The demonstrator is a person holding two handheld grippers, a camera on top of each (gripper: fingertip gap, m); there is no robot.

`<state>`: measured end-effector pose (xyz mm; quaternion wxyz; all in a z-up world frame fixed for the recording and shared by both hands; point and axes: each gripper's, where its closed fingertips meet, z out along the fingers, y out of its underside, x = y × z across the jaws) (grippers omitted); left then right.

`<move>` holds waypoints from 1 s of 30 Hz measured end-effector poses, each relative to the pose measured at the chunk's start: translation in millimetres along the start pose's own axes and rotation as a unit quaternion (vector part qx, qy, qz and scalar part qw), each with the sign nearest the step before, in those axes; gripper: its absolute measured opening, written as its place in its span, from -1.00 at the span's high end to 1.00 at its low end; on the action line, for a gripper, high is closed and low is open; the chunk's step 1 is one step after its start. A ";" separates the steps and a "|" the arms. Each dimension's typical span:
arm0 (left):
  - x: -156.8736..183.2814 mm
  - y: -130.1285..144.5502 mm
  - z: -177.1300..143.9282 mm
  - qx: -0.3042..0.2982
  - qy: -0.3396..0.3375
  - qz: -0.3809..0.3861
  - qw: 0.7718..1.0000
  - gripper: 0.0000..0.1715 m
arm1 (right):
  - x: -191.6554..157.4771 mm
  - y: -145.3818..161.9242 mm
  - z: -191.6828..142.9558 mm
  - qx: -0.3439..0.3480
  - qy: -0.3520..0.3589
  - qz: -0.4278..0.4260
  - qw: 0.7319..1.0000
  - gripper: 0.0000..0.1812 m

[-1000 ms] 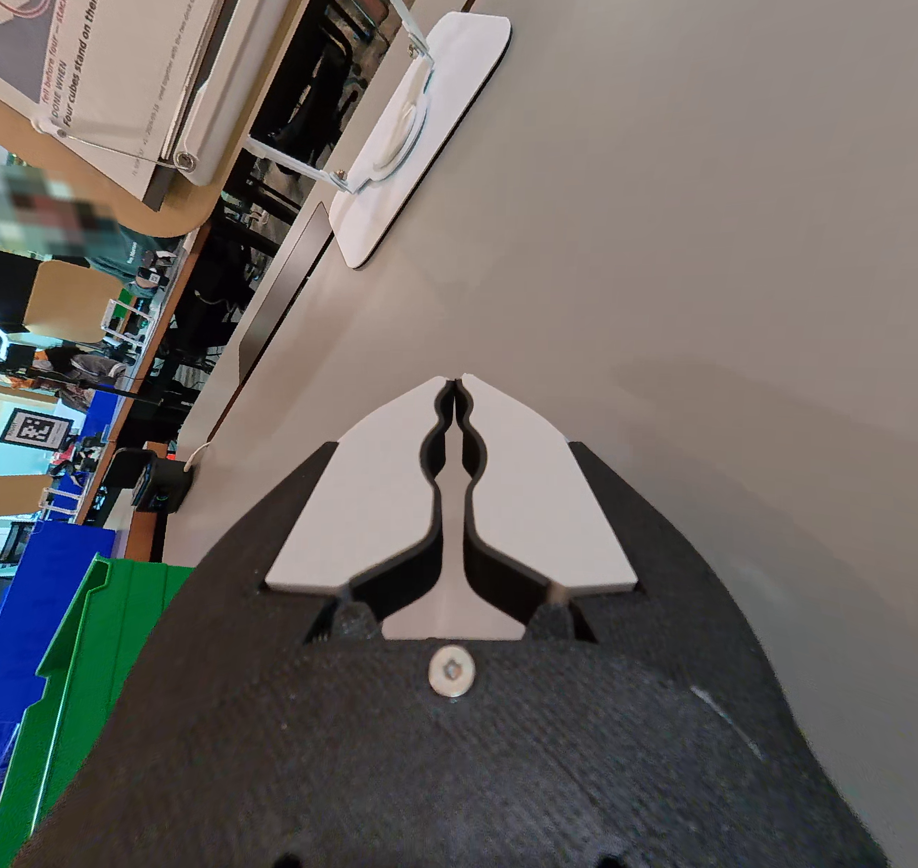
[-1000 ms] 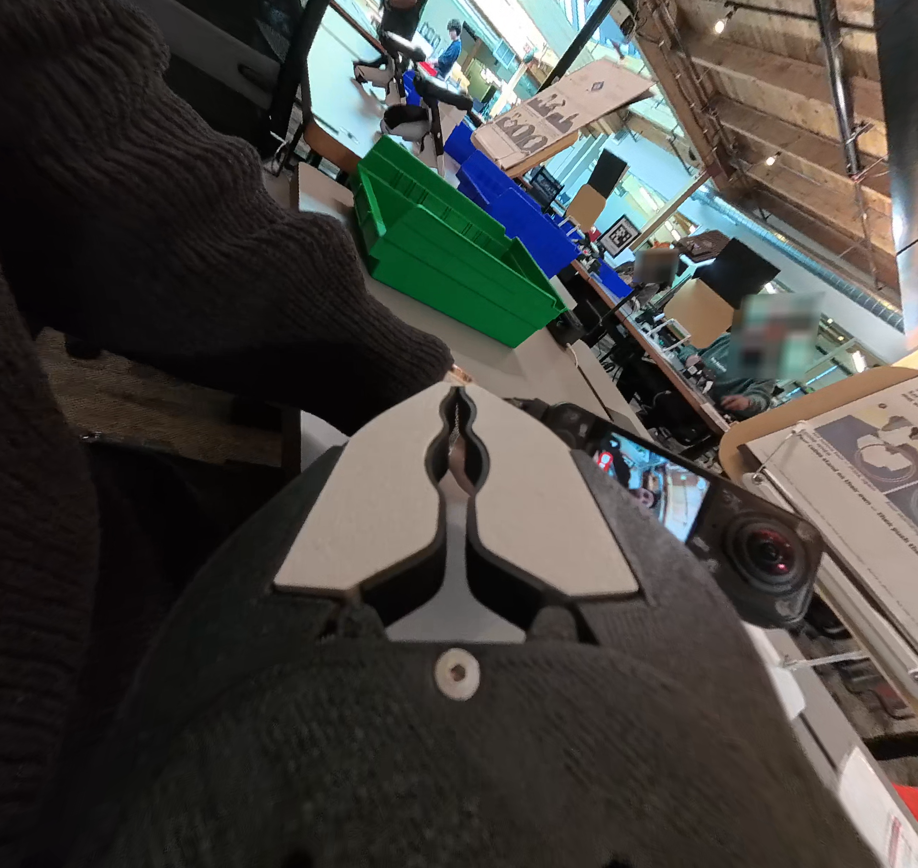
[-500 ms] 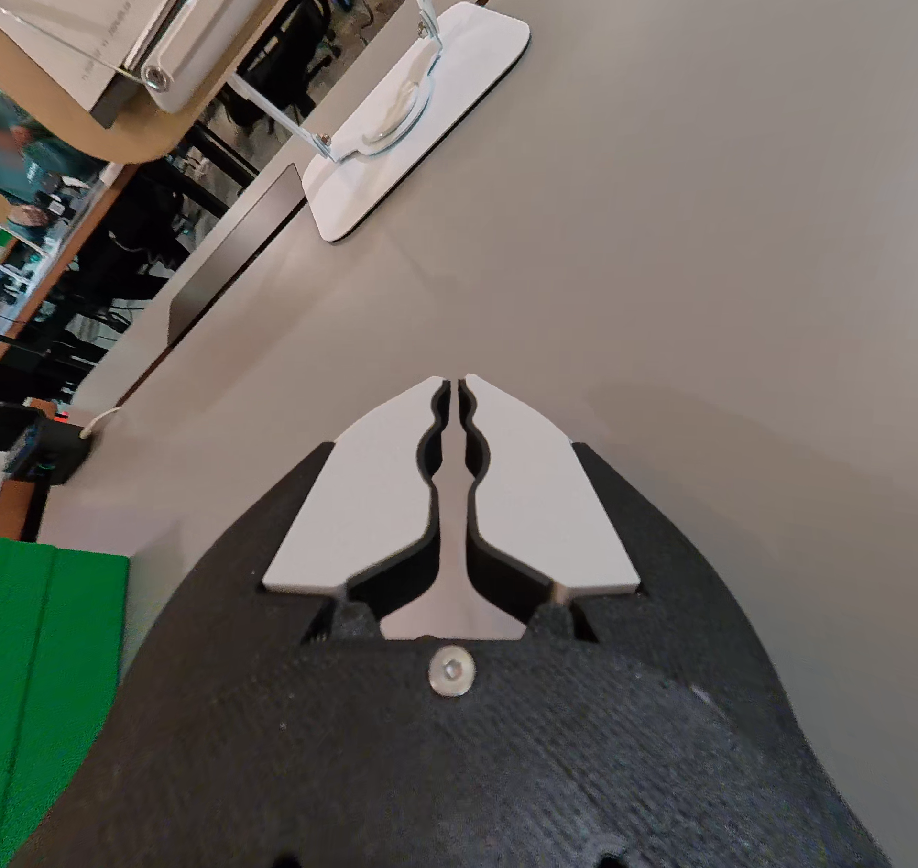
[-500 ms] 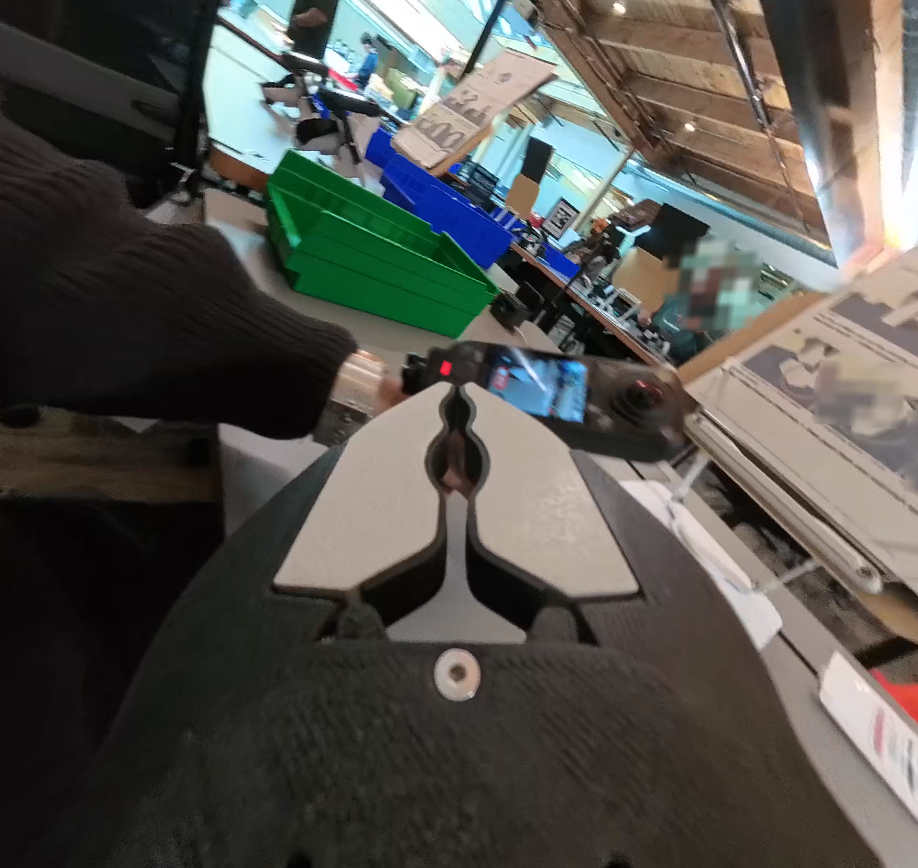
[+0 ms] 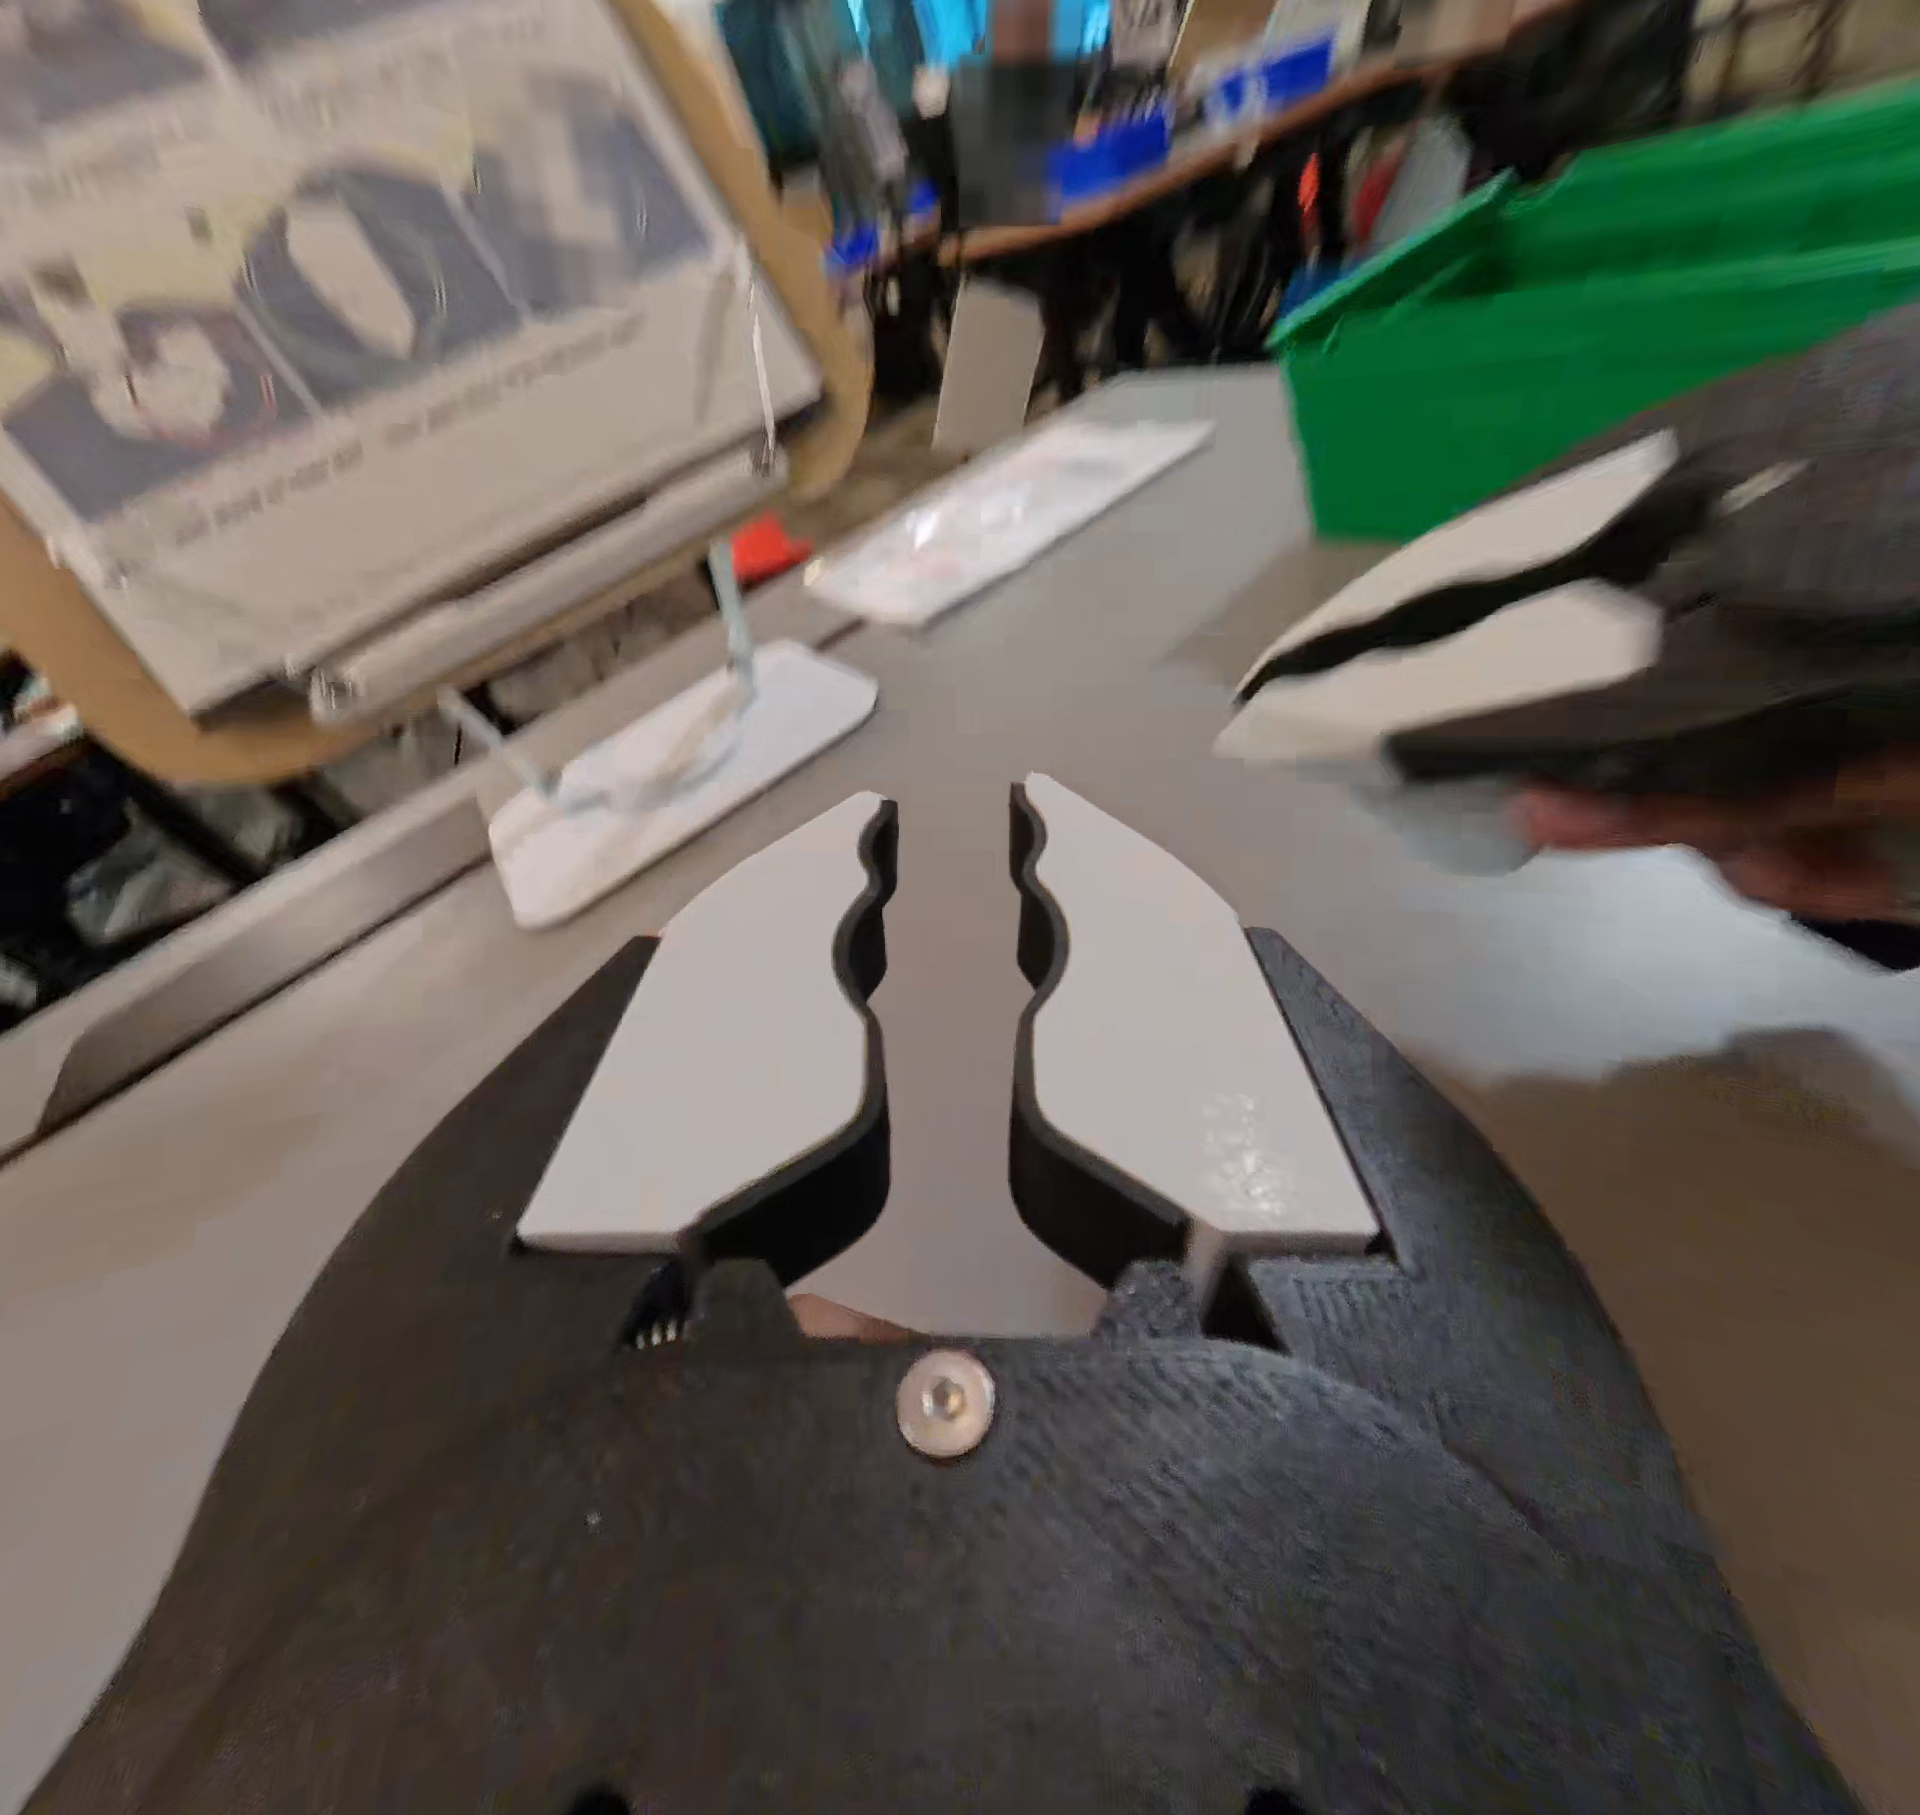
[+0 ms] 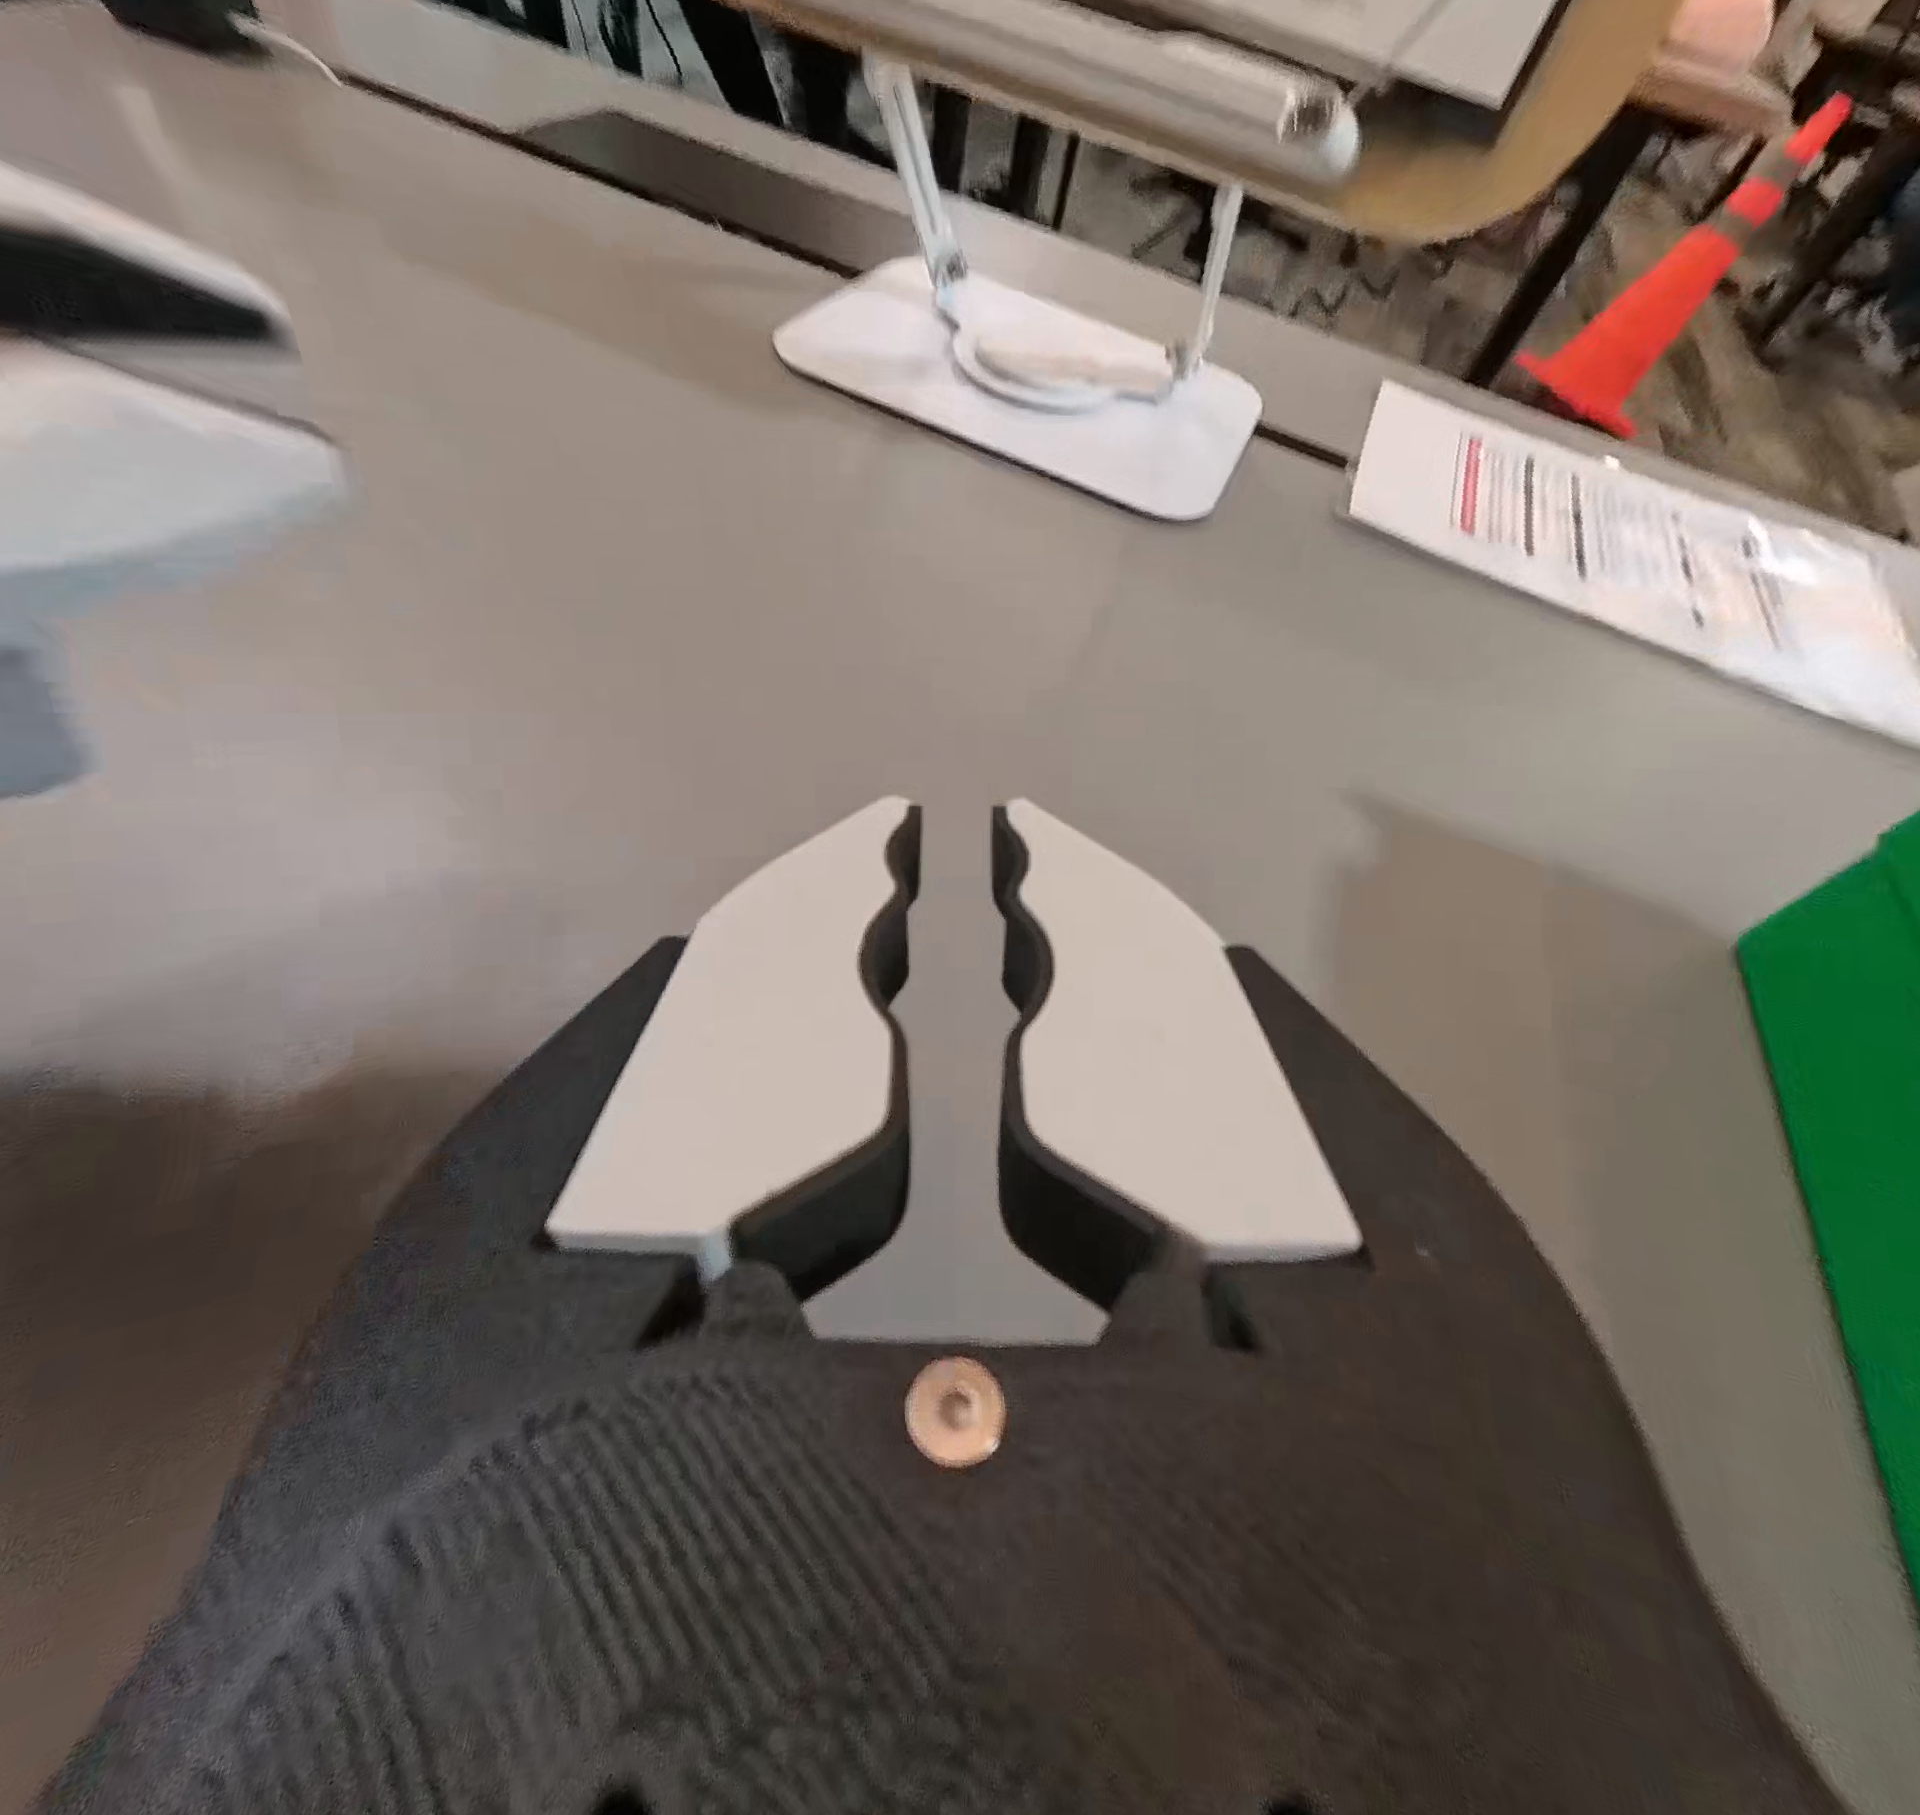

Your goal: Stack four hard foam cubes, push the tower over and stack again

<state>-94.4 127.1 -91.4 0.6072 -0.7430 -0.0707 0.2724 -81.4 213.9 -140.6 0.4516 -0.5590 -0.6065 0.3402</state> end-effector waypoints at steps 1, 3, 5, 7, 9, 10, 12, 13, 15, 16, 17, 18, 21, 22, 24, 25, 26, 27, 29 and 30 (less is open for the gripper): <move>6.6 -15.7 -6.0 0.037 0.002 0.003 0.999 0.77 | 2.9 6.4 3.0 -0.017 0.004 -0.003 1.000 0.82; 14.9 -51.5 -25.0 0.128 -0.018 0.012 0.992 0.91 | 9.2 18.7 9.4 -0.051 0.016 -0.013 0.998 0.75; 34.6 -84.5 -48.6 0.210 -0.007 0.027 0.977 0.99 | 16.5 29.2 14.9 -0.081 0.032 -0.021 0.996 0.70; 63.2 -101.1 -61.7 0.233 0.037 0.028 0.971 0.99 | 23.4 38.0 18.8 -0.106 0.052 -0.032 0.993 0.67; 100.0 -107.5 -70.6 0.230 0.117 0.019 0.966 0.99 | 26.4 45.8 21.5 -0.126 0.065 -0.049 0.989 0.64; 116.8 -110.5 -75.8 0.231 0.151 0.016 0.961 0.99 | 26.5 49.1 22.6 -0.135 0.071 -0.060 0.987 0.64; 145.2 -114.9 -84.7 0.230 0.196 0.032 0.953 0.99 | 23.8 53.7 23.9 -0.147 0.077 -0.085 0.982 0.64; 157.2 -116.3 -88.5 0.228 0.211 0.045 0.949 1.00 | 21.5 54.9 24.3 -0.150 0.080 -0.099 0.981 0.64; 175.1 -117.1 -94.1 0.223 0.232 0.063 0.945 0.99 | 15.8 56.3 24.5 -0.152 0.082 -0.128 0.977 0.64; 180.8 -116.9 -95.6 0.220 0.238 0.065 0.944 0.99 | 13.6 55.7 24.4 -0.151 0.086 -0.142 0.975 0.66; 185.4 -115.9 -96.6 0.215 0.245 0.064 0.943 0.99 | 11.5 54.6 24.2 -0.148 0.089 -0.155 0.973 0.67; 188.6 -114.0 -96.4 0.208 0.251 0.061 0.943 0.99 | 9.3 53.9 23.8 -0.146 0.090 -0.164 0.971 0.67; 191.8 -104.6 -90.9 0.179 0.258 0.061 0.947 0.99 | 1.6 53.8 22.3 -0.145 0.082 -0.169 0.971 0.71; 191.5 -101.6 -88.7 0.170 0.259 0.060 0.949 0.99 | -0.3 53.7 22.0 -0.145 0.079 -0.169 0.972 0.70; 190.6 -97.6 -85.6 0.157 0.262 0.054 0.951 0.96 | -1.8 53.3 21.8 -0.144 0.077 -0.172 0.972 0.71; 190.8 -96.1 -84.9 0.152 0.265 0.051 0.951 0.95 | -2.1 53.3 21.9 -0.144 0.077 -0.173 0.971 0.71; 191.2 -94.6 -84.1 0.147 0.269 0.049 0.951 0.94 | -2.1 53.2 21.9 -0.144 0.077 -0.174 0.971 0.71; 192.0 -93.1 -83.3 0.141 0.273 0.048 0.950 0.93 | -2.4 53.2 21.9 -0.144 0.077 -0.175 0.971 0.72; 192.8 -89.7 -81.5 0.130 0.279 0.051 0.950 0.89 | -3.1 52.9 21.9 -0.143 0.079 -0.181 0.970 0.73; 192.8 -88.2 -80.6 0.125 0.281 0.051 0.950 0.87 | -3.7 52.7 21.6 -0.142 0.080 -0.185 0.969 0.73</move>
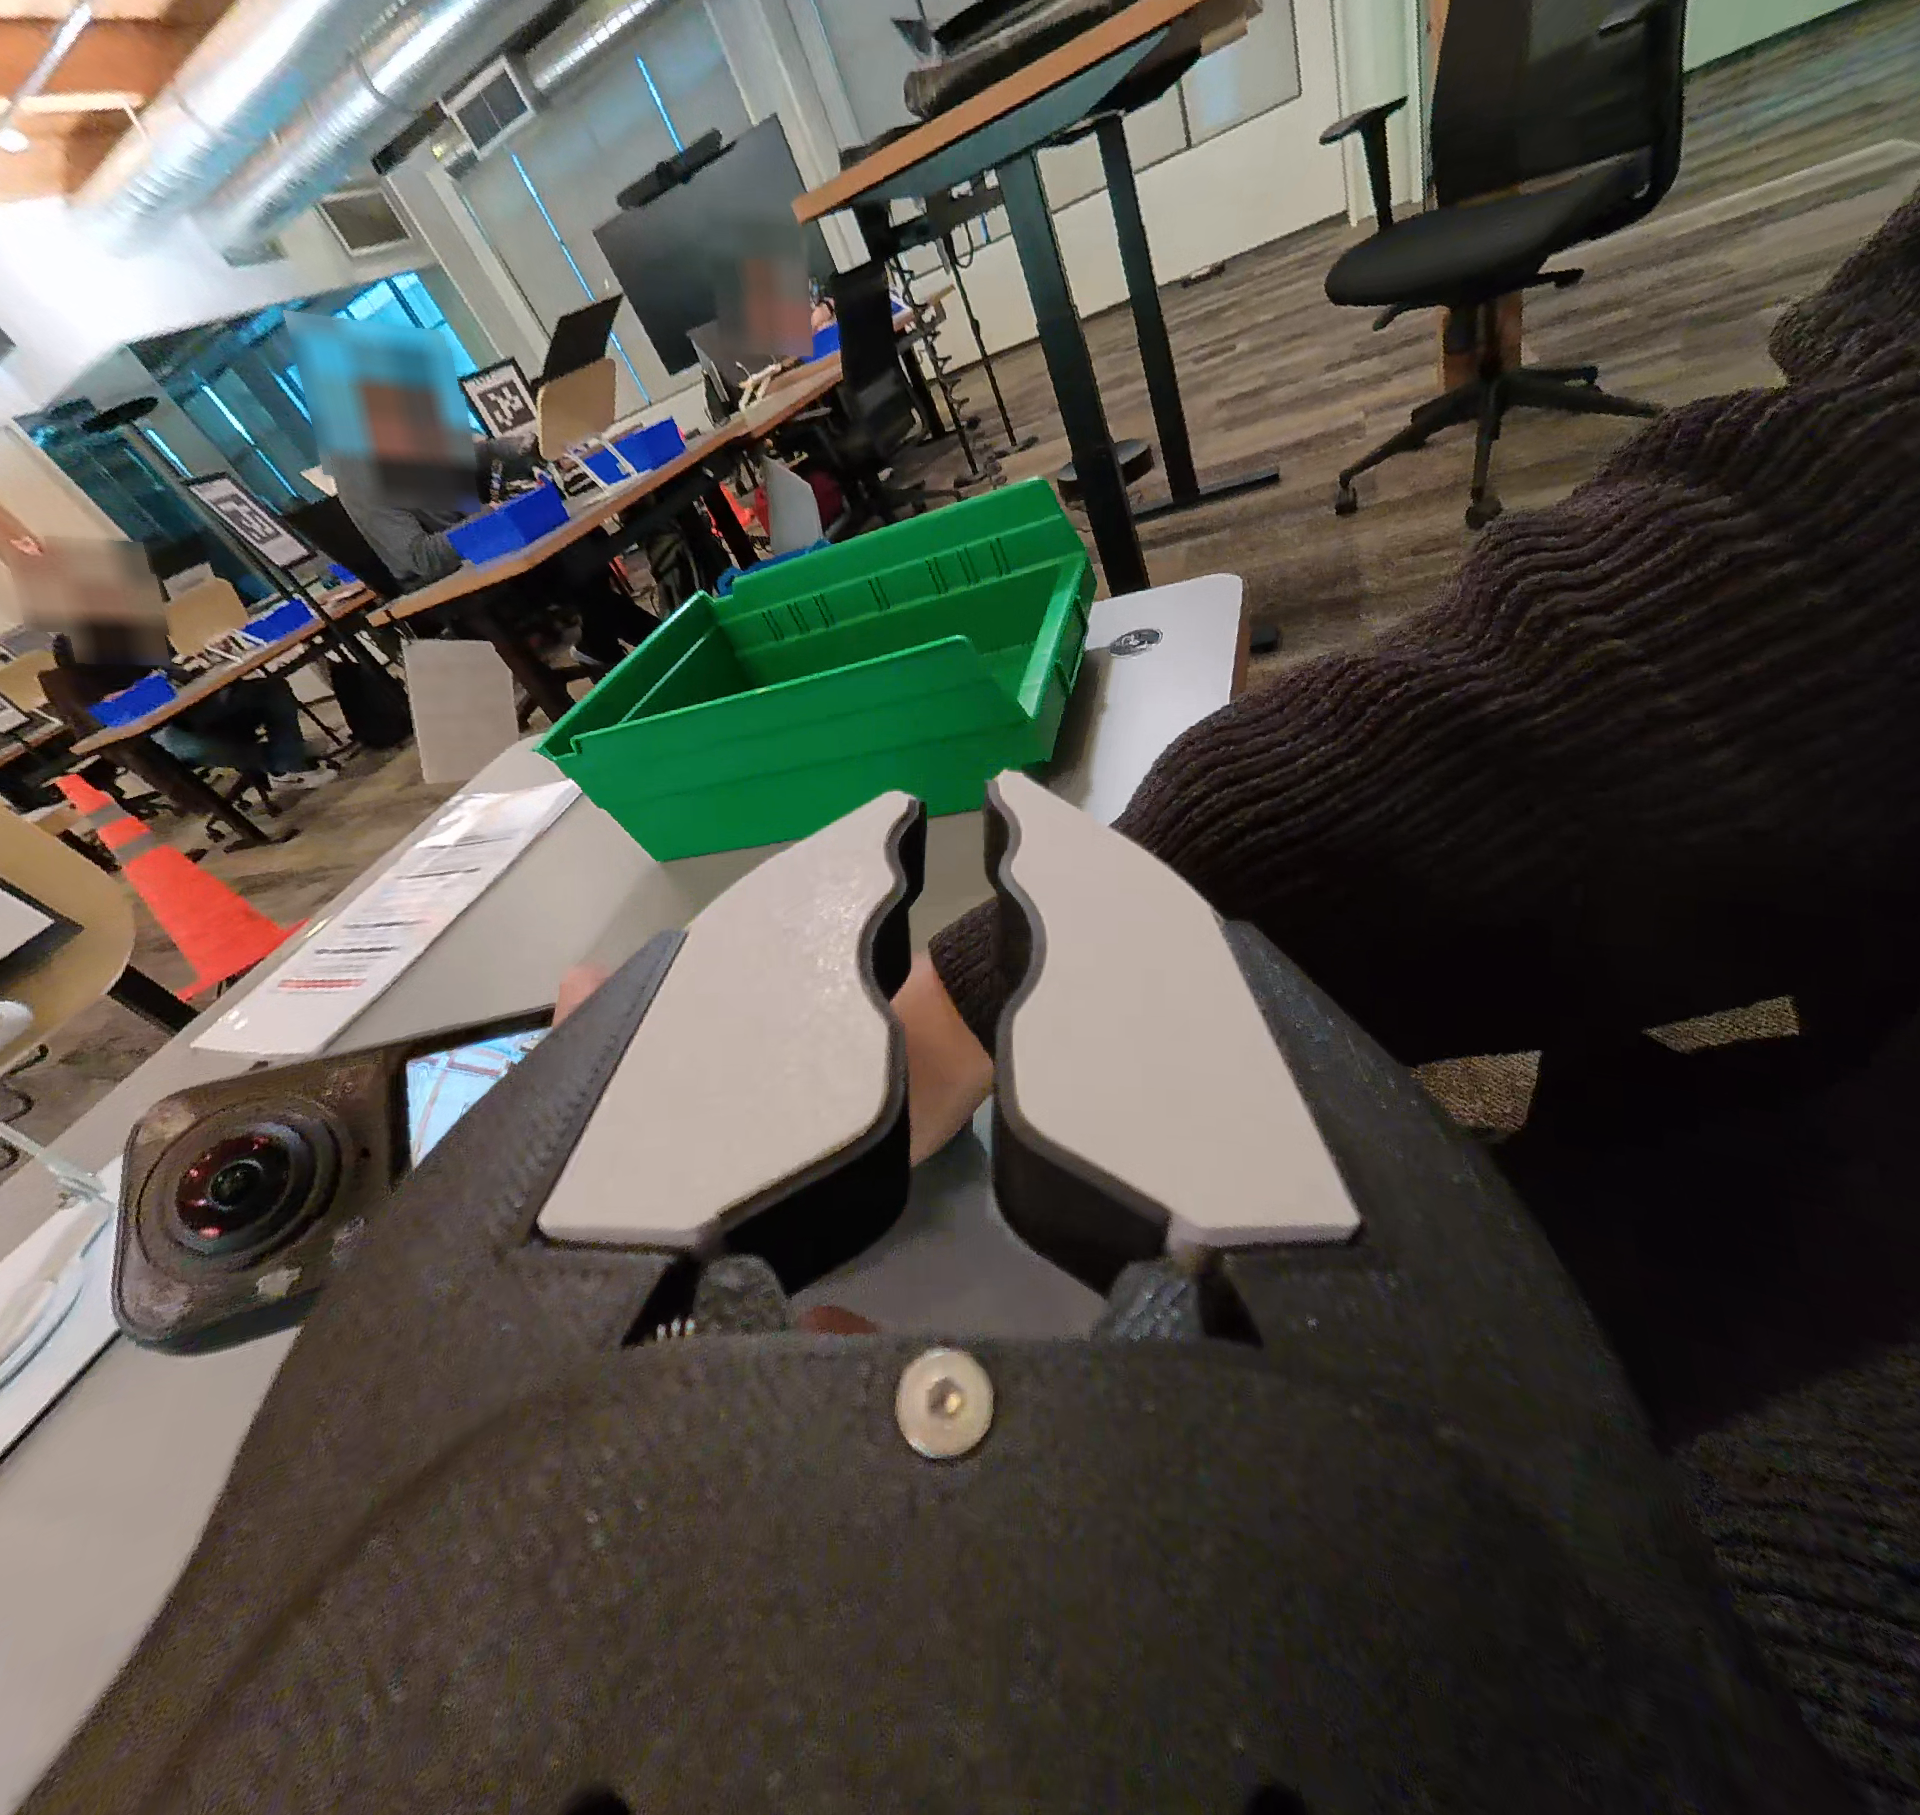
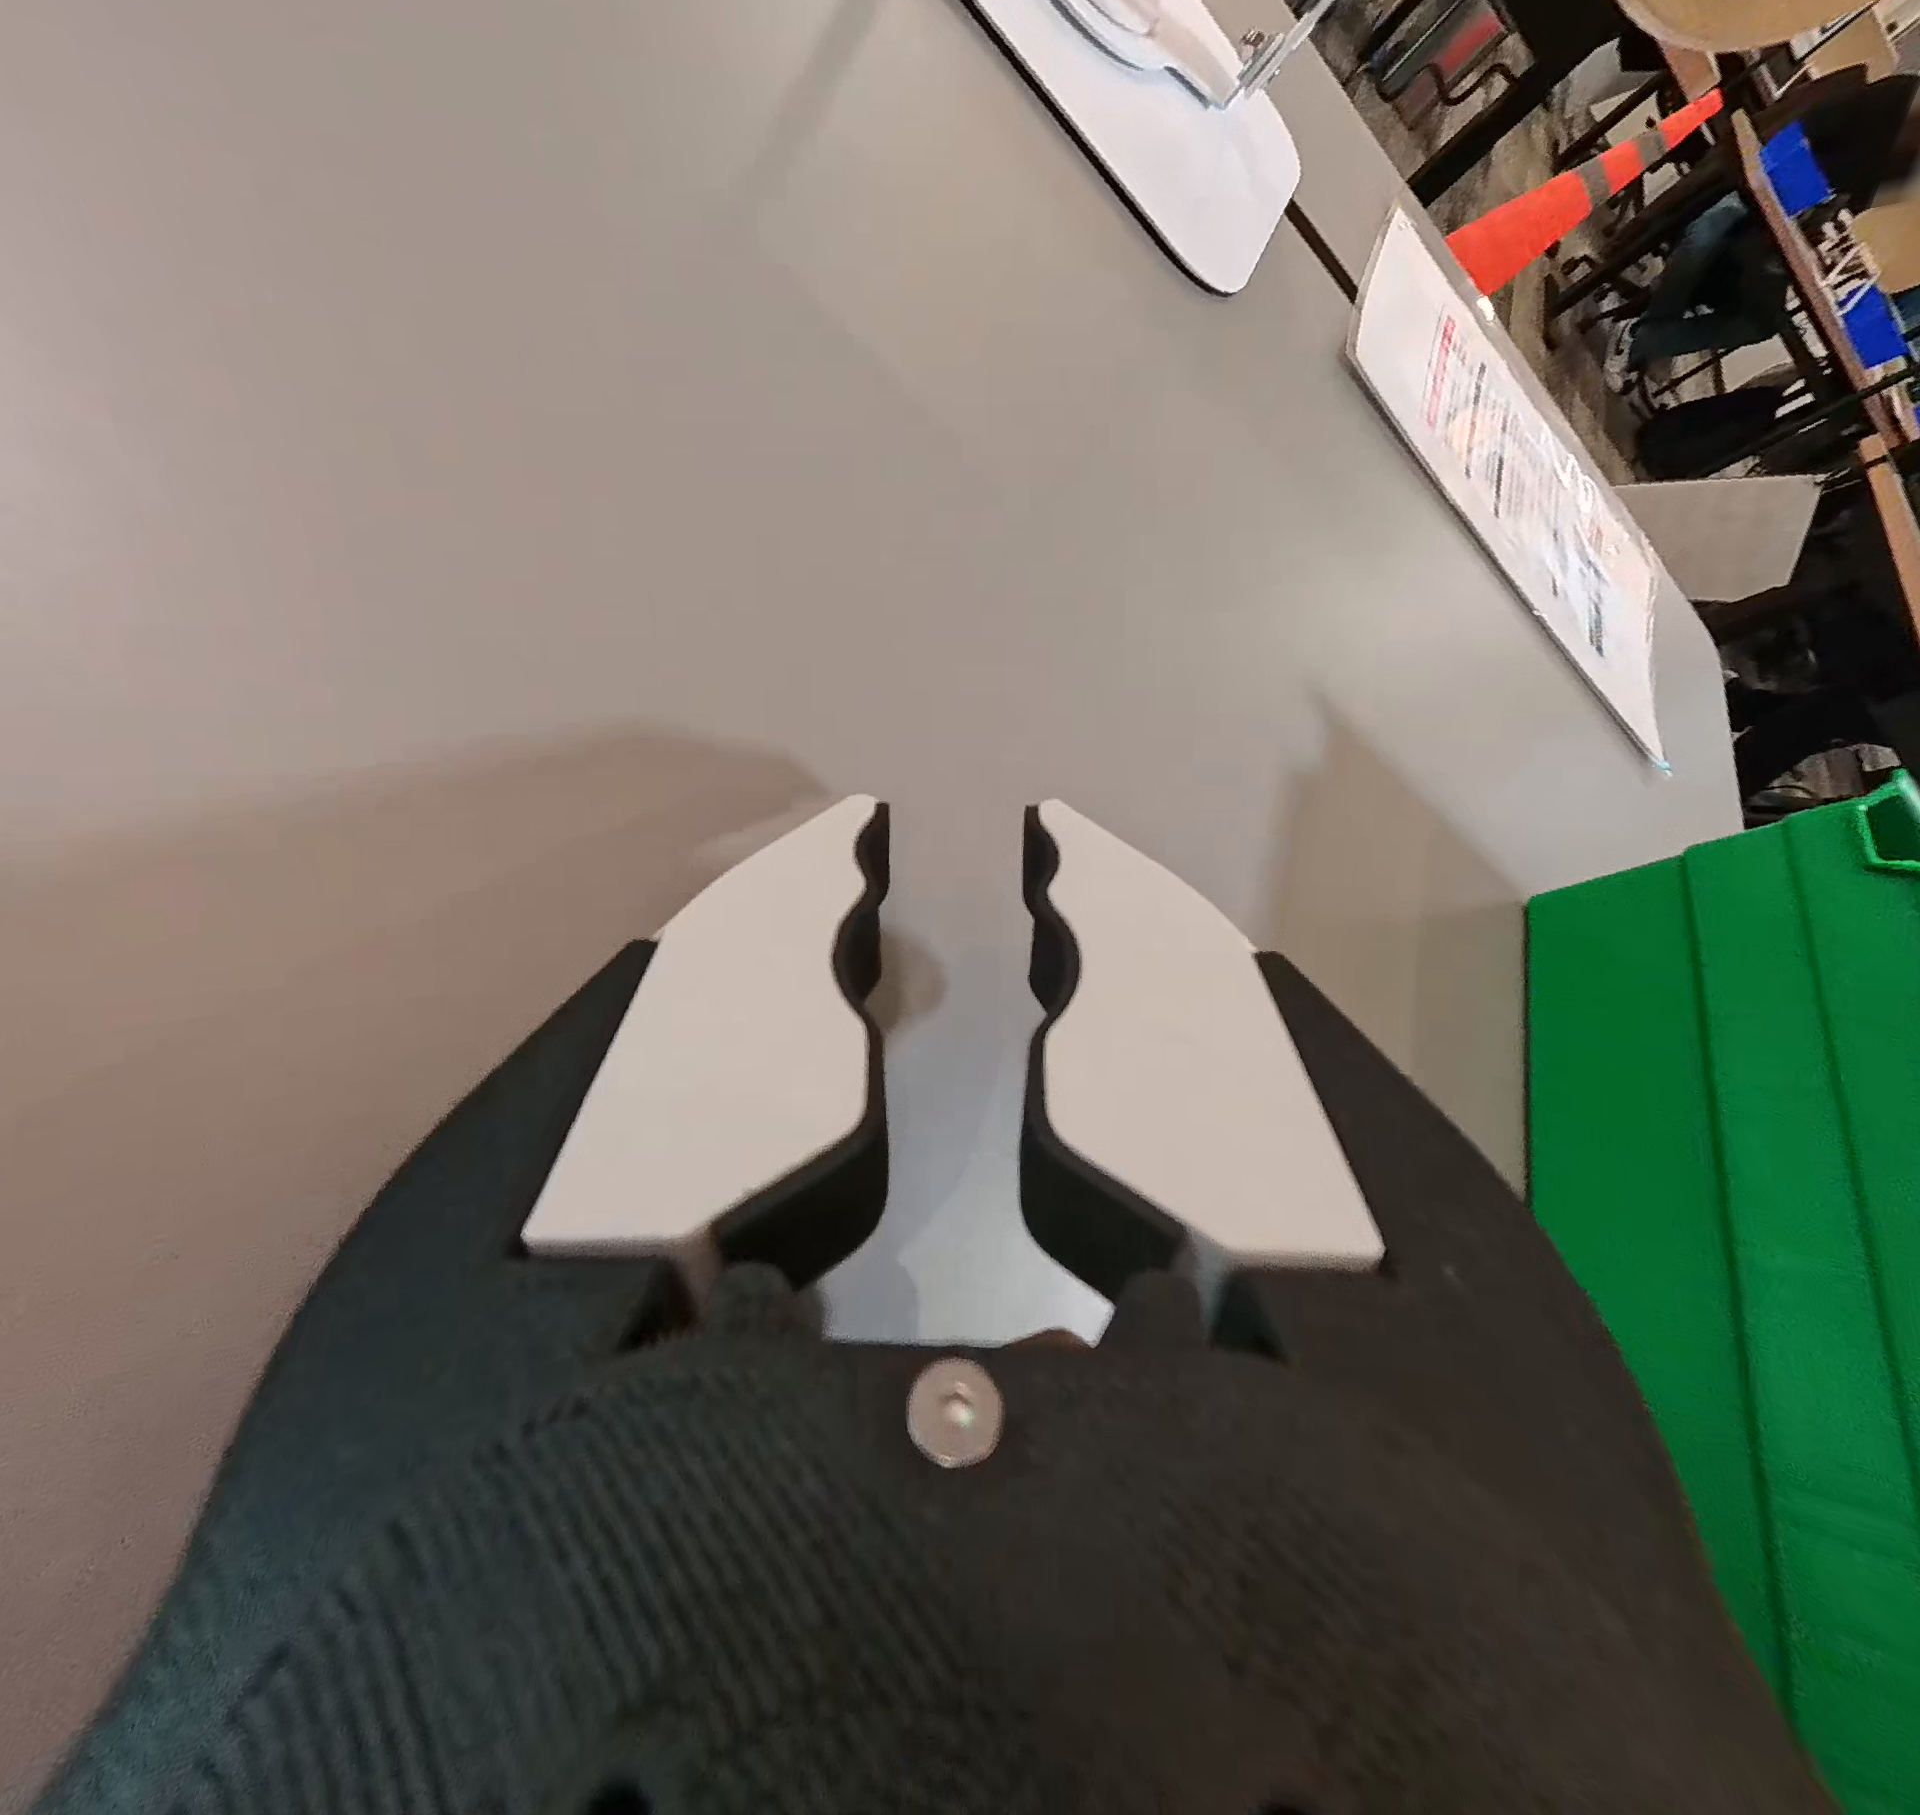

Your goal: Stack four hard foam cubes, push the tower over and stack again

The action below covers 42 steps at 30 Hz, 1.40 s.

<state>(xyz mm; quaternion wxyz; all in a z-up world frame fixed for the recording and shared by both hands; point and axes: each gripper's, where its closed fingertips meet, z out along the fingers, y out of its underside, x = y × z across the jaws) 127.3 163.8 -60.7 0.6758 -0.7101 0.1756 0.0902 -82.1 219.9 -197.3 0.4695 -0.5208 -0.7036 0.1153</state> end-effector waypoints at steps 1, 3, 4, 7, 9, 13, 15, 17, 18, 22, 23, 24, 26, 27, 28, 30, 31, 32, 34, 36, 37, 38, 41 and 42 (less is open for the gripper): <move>0.1 1.2 0.2 -0.003 0.004 -0.004 1.000 0.86 | -0.6 -0.3 -0.4 0.001 0.001 -0.004 1.000 0.73; 1.1 4.1 1.1 -0.011 0.014 -0.019 1.000 0.84 | -2.6 -1.4 -1.3 0.003 0.001 -0.008 1.000 0.74; 1.8 5.1 1.4 -0.015 0.019 -0.027 0.999 0.81 | -3.5 -1.7 -1.6 0.003 0.001 -0.009 1.000 0.74; -2.3 1.3 0.4 -0.007 0.009 -0.035 0.999 0.79 | -3.7 -1.7 -1.6 0.003 -0.002 -0.006 1.000 0.75; -6.1 -3.7 -2.0 0.006 -0.002 -0.030 1.000 0.79 | -3.2 -1.1 -1.2 0.002 -0.008 0.003 1.000 0.74; -23.8 -3.3 -8.1 0.016 -0.043 -0.009 0.999 0.82 | -4.0 1.3 0.0 -0.005 -0.043 0.050 0.998 0.70; -37.7 -1.0 -12.3 0.022 -0.070 -0.011 0.997 0.81 | -5.0 3.1 0.7 -0.011 -0.067 0.076 0.995 0.63; -53.1 0.7 -16.8 0.027 -0.092 -0.028 0.995 0.81 | -5.2 4.9 1.5 -0.017 -0.084 0.095 0.992 0.57; -61.7 2.0 -19.4 0.028 -0.103 -0.040 0.993 0.80 | -5.0 5.6 1.8 -0.019 -0.090 0.103 0.990 0.56; -104.9 19.3 -33.0 0.013 -0.154 -0.110 0.982 0.74 | -3.2 5.2 1.5 -0.016 -0.104 0.124 0.987 0.53; -116.3 27.9 -36.9 0.005 -0.164 -0.130 0.978 0.72 | -2.5 5.1 1.3 -0.015 -0.107 0.128 0.986 0.51; -127.5 38.7 -41.1 -0.005 -0.174 -0.148 0.973 0.71 | -1.5 5.2 1.1 -0.014 -0.107 0.131 0.985 0.48; -149.0 65.6 -50.4 -0.035 -0.196 -0.178 0.964 0.68 | 1.0 6.6 1.0 -0.017 -0.109 0.134 0.985 0.41; -159.8 80.3 -55.8 -0.054 -0.211 -0.191 0.957 0.67 | 1.2 7.7 0.7 -0.019 -0.113 0.134 0.984 0.38; -169.5 95.0 -61.3 -0.075 -0.224 -0.203 0.950 0.64 | 0.6 8.7 0.0 -0.022 -0.120 0.136 0.983 0.36; -187.3 124.1 -73.6 -0.123 -0.254 -0.230 0.931 0.63 | -1.2 9.4 -2.1 -0.025 -0.136 0.145 0.980 0.29; -193.2 138.2 -79.9 -0.152 -0.264 -0.243 0.921 0.61 | -2.9 8.8 -3.3 -0.025 -0.146 0.150 0.977 0.26; -197.6 151.6 -86.3 -0.182 -0.271 -0.255 0.910 0.58 | -4.4 8.1 -4.4 -0.024 -0.156 0.155 0.975 0.23; -207.3 173.9 -101.4 -0.233 -0.296 -0.259 0.890 0.56 | -7.0 7.7 -5.3 -0.025 -0.169 0.157 0.973 0.22; -213.5 188.4 -112.6 -0.266 -0.307 -0.249 0.879 0.56 | -9.3 9.6 -4.8 -0.030 -0.176 0.152 0.972 0.22; -212.4 197.5 -116.4 -0.292 -0.298 -0.248 0.874 0.55 | -10.4 10.9 -4.5 -0.033 -0.179 0.147 0.972 0.21; -211.3 207.6 -120.6 -0.318 -0.293 -0.250 0.866 0.53 | -10.8 12.4 -3.9 -0.036 -0.179 0.141 0.973 0.22; -204.7 231.5 -128.1 -0.372 -0.277 -0.266 0.845 0.48 | -10.9 15.4 -1.6 -0.038 -0.172 0.120 0.977 0.23; -201.6 236.6 -128.5 -0.384 -0.269 -0.271 0.841 0.46 | -11.2 15.2 -1.4 -0.037 -0.174 0.119 0.977 0.24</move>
